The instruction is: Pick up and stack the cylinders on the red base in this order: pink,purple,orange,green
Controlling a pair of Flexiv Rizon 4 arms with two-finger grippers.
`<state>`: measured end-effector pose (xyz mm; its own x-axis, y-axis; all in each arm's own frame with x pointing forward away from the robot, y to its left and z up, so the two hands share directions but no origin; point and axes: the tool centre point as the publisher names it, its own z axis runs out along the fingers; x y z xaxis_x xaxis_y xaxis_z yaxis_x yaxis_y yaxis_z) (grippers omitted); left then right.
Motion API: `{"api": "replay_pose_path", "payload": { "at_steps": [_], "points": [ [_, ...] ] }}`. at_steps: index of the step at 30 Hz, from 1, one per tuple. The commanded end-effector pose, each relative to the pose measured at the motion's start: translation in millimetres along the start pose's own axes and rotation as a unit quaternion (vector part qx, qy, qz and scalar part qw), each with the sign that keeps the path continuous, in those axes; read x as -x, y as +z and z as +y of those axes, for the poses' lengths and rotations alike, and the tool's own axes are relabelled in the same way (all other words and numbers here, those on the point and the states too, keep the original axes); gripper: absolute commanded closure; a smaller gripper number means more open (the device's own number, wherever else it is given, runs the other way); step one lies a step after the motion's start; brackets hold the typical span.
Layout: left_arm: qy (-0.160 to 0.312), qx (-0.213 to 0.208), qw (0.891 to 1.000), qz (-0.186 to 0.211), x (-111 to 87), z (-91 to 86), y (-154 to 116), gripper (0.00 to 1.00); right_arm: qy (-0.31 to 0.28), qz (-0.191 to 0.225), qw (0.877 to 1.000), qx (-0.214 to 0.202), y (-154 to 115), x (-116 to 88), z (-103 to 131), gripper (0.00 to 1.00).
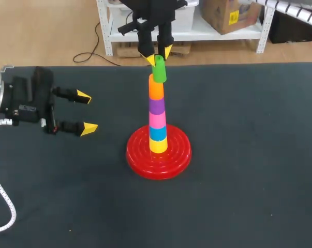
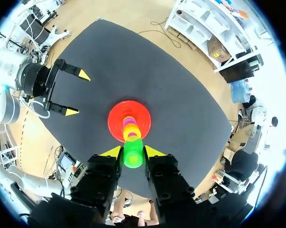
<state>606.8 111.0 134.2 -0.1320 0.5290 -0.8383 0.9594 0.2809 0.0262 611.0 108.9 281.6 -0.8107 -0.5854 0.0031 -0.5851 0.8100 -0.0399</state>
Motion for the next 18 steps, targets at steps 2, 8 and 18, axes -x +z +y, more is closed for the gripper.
{"api": "replay_pose_path", "payload": {
  "at_steps": [2, 8, 18],
  "points": [
    [0.001, 0.001, 1.000, -0.003, -1.7, -0.2, 0.3, 0.00, 0.003, 0.011, 1.000, -0.001, 1.9, 3.4, 1.0, 1.00],
    [0.001, 0.001, 1.000, -0.003, -1.7, -0.2, 0.3, 0.00, 0.006, 0.016, 1.000, 0.000, 3.1, 3.0, 1.3, 1.00],
    [0.001, 0.001, 1.000, -0.003, -1.7, -0.2, 0.3, 0.00, 0.011, 0.011, 1.000, 0.002, -2.2, 7.2, -0.3, 1.00]
  ]
}}
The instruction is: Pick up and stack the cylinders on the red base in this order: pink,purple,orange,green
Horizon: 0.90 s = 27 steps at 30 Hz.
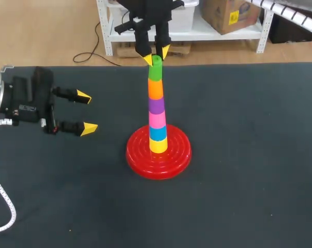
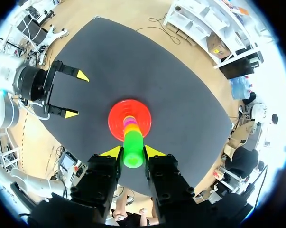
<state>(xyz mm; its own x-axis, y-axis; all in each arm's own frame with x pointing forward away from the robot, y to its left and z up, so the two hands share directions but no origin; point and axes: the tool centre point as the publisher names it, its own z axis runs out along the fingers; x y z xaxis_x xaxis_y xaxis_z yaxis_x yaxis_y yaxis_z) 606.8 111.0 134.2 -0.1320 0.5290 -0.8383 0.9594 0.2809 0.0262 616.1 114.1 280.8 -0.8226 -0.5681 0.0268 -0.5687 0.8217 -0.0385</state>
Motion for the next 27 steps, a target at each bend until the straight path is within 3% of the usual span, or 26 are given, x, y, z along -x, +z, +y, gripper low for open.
{"api": "replay_pose_path", "payload": {
  "at_steps": [1, 27],
  "points": [
    [0.001, 0.001, 1.000, -0.003, -1.7, -0.3, 0.3, 0.00, 0.001, -0.002, 1.000, 0.001, -3.6, 0.5, -2.1, 1.00],
    [0.001, 0.001, 1.000, -0.003, -1.7, -0.3, 0.3, 0.00, 0.011, 0.025, 1.000, 0.011, 0.8, 2.1, 0.3, 1.00]
  ]
}}
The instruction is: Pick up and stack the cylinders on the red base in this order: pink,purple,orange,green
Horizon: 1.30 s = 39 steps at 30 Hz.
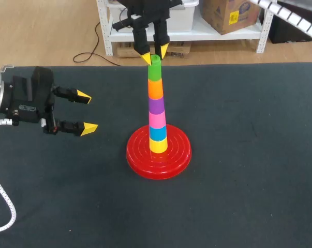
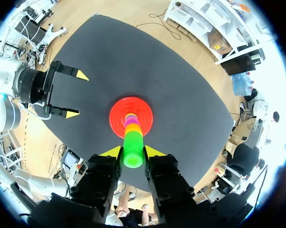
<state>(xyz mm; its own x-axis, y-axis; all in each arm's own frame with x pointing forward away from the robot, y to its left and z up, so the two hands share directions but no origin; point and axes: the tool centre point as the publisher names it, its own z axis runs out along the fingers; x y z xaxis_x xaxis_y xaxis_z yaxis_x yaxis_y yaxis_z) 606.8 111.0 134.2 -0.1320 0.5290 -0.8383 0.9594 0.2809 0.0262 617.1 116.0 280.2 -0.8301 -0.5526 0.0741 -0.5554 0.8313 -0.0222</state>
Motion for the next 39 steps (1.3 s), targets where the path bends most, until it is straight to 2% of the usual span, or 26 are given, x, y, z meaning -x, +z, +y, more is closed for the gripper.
{"api": "replay_pose_path", "payload": {
  "at_steps": [1, 15, 22, 39],
  "points": [
    [0.001, 0.001, 1.000, -0.003, -1.7, -0.2, 0, 0.00, 0.003, 0.002, 1.000, 0.004, 1, 0, -1, 1.00],
    [0.001, 0.001, 1.000, -0.003, -1.7, -0.2, 0, 0.00, 0.012, 0.016, 1.000, 0.017, 5, 2, -3, 1.00],
    [0.001, 0.001, 1.000, -0.003, -1.7, -0.2, 0, 0.00, 0.016, 0.056, 0.998, 0.007, 13, 4, -3, 1.00],
    [0.001, 0.001, 1.000, -0.003, -1.7, -0.2, 0, 0.00, 0.024, 0.086, 0.996, 0.016, 16, 5, -2, 1.00]
  ]
}}
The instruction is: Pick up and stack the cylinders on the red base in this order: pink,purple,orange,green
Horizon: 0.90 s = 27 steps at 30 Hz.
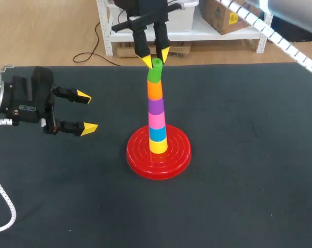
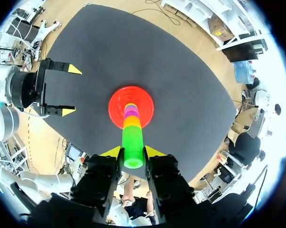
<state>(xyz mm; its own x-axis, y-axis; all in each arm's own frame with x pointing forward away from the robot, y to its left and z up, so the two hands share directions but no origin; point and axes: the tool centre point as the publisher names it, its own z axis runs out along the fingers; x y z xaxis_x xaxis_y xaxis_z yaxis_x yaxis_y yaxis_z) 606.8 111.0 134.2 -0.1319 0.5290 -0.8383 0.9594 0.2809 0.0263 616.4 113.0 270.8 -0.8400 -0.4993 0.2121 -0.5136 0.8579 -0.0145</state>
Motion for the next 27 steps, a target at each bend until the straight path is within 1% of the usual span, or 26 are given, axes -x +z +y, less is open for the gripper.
{"api": "replay_pose_path", "payload": {
  "at_steps": [1, 8, 19, 27],
  "points": [
    [0.001, 0.001, 1.000, -0.003, -1.7, -0.2, 0.3, 0.00, -0.001, 0.017, 1.000, 0.005, 5.6, 7.9, -0.3, 1.00],
    [0.001, 0.001, 1.000, -0.003, -1.7, -0.2, 0.3, 0.00, 0.001, 0.038, 0.999, -0.002, 9.4, 9.1, 0.4, 1.00],
    [0.001, 0.001, 1.000, -0.003, -1.7, -0.2, 0.3, 0.00, 0.004, 0.034, 0.999, 0.006, 3.7, 10.3, -1.8, 1.00],
    [0.001, 0.001, 1.000, -0.003, -1.7, -0.2, 0.3, 0.00, 0.003, 0.045, 0.999, 0.010, 0.2, 12.8, -1.9, 1.00]
  ]
}}
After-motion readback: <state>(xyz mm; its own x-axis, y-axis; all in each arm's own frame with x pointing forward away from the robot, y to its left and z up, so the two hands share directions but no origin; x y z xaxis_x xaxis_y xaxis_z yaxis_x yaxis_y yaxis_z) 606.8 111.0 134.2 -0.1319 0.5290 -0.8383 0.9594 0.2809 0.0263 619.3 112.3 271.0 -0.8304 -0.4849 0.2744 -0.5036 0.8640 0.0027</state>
